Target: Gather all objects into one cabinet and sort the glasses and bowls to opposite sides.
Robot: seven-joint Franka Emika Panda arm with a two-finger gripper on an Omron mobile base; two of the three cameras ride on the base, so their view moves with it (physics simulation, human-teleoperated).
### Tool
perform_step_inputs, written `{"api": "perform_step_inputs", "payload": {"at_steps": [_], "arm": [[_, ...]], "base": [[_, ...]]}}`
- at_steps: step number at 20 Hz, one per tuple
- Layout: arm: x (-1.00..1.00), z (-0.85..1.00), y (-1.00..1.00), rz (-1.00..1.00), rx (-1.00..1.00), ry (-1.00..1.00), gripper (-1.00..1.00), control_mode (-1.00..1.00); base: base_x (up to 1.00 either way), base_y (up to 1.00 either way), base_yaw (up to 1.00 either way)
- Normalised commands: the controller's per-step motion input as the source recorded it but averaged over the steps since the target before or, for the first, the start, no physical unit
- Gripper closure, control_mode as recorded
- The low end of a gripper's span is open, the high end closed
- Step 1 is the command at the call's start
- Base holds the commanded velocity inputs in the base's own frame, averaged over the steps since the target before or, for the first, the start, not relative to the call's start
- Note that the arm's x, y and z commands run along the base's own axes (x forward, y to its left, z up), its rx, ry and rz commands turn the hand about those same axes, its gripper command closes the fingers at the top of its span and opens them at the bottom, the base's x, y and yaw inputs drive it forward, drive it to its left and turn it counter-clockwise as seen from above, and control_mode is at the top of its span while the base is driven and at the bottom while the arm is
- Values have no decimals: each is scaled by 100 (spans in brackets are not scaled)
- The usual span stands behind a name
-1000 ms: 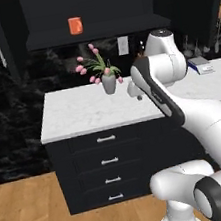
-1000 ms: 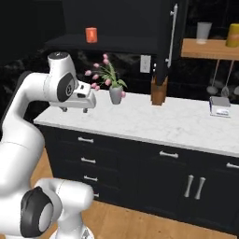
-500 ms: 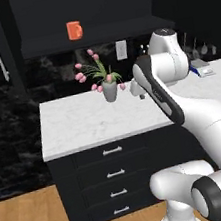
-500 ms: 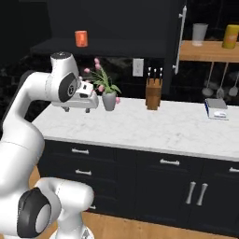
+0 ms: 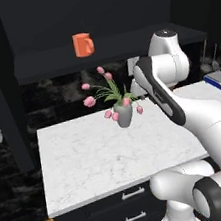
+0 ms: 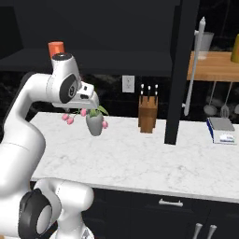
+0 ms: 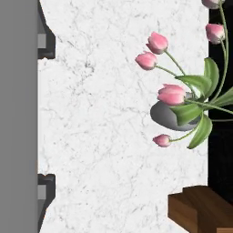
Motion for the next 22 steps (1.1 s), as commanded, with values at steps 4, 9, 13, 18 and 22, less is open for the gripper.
{"api": "perform_step_inputs", "payload": {"at_steps": [4, 9, 13, 18, 22], "arm": [[0, 0, 0, 0, 0, 0, -100, 100], [0, 0, 0, 0, 0, 0, -100, 100], [0, 0, 0, 0, 0, 0, -100, 100], [0, 10, 2, 0, 0, -5, -100, -100], [-2, 66, 5, 0, 0, -24, -100, -100]], "base": [[51, 28, -9], [3, 1, -1], [0, 0, 0], [0, 2, 0], [0, 0, 0]]}}
